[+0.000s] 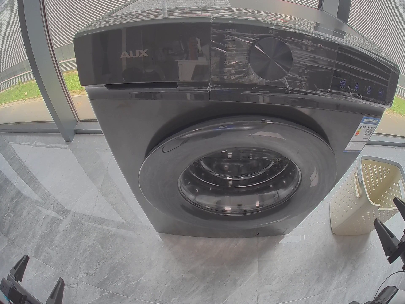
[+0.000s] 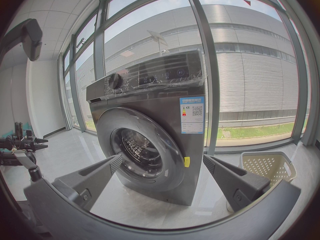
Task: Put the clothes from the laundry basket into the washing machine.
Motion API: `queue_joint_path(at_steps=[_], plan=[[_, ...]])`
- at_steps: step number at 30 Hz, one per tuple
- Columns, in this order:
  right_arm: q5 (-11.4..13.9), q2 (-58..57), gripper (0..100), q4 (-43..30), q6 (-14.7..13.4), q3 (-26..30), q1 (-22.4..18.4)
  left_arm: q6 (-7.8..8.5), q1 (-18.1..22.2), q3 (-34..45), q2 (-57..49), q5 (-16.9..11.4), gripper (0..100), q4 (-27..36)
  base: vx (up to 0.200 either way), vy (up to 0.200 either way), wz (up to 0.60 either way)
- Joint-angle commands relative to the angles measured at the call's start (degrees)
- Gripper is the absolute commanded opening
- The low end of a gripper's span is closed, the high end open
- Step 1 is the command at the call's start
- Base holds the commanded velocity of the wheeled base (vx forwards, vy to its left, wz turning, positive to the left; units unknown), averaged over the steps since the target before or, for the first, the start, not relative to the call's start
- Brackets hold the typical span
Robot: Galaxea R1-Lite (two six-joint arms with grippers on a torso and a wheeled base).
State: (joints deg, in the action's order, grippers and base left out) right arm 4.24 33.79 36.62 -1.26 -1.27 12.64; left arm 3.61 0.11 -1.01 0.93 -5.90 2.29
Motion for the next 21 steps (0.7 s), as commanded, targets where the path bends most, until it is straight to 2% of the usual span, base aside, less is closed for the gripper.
queue_joint_path(at_steps=[1,10,14,17,18,19,20,21], plan=[[0.42,-13.14,100,-5.77,0.29,0.13,-3.76,0.0,-0.02,1.01,-0.93,0.01,100,-0.01,0.0,0.0,0.0],[0.68,-27.82,100,-20.01,0.55,0.13,-6.4,0.0,-0.02,1.01,-0.93,0.01,100,-0.01,0.0,0.0,0.0],[0.24,-28.78,100,-20.54,0.11,1.27,-6.49,0.0,0.07,1.01,-0.93,0.01,100,-0.01,0.0,0.0,0.0],[-2.92,-28.78,100,-21.94,0.29,1.27,-6.58,-0.09,-0.02,1.01,-0.93,0.01,100,-0.01,0.0,0.0,0.0],[-2.92,-28.78,100,-21.94,0.29,1.27,-6.58,-0.09,-0.02,1.01,-0.93,0.01,100,-0.01,0.0,0.0,0.0],[-5.91,-28.78,100,-22.82,0.38,1.27,-6.58,-0.09,-0.02,1.01,-0.93,0.01,100,-0.01,0.0,0.0,0.0],[-7.49,-28.78,100,-23.17,0.29,1.27,-6.58,-0.09,0.07,1.01,-0.93,0.01,100,-0.01,0.0,0.0,0.0],[-7.76,-28.78,100,-23.26,0.29,1.27,-6.58,-0.09,-0.02,1.01,-0.93,0.01,100,-0.01,0.0,0.0,0.0]])
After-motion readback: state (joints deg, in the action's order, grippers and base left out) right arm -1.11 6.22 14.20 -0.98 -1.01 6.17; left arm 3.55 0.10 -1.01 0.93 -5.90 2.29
